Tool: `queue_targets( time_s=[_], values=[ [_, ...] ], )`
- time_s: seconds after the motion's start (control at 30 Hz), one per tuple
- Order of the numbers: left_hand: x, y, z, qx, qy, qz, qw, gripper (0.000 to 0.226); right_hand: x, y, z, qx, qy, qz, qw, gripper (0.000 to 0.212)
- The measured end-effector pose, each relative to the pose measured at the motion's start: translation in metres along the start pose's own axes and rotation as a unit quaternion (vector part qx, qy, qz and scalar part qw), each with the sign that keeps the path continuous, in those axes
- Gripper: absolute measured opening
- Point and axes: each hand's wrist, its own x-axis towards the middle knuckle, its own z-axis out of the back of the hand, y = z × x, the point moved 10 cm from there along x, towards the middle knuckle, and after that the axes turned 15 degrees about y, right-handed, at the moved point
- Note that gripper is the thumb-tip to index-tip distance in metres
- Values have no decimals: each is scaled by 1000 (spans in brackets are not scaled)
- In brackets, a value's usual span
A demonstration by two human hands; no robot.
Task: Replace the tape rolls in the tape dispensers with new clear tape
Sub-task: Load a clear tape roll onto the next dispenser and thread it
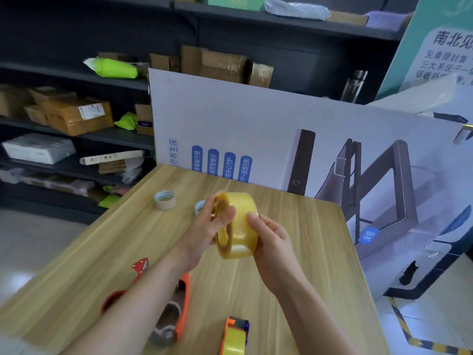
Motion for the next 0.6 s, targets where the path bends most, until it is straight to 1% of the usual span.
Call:
queue_targets(
  time_s=[0.07,0.13,0.3,0.37,0.5,0.57,0.6],
  values=[
    [-13,-7,19,-10,-19,3,1000,72,6,-2,-22,0,3,1,1000,35],
    [-25,-10,36,-20,-33,17,999,70,12,-5,-43,-2,10,5,1000,33],
    [-48,2,68,-61,-39,120,990,62,23,-10,-89,-36,24,9,999,32],
    [-55,5,77,-68,-30,151,986,67,26,-12,-102,-38,26,12,999,29],
    [-63,10,88,-63,18,184,981,96,31,-12,-126,-64,56,29,996,21],
    [-65,11,91,-46,34,183,982,99,32,-10,-134,-73,60,37,995,17],
    [-64,9,93,-37,31,162,986,95,33,-9,-134,-69,53,38,996,14]
  ],
)
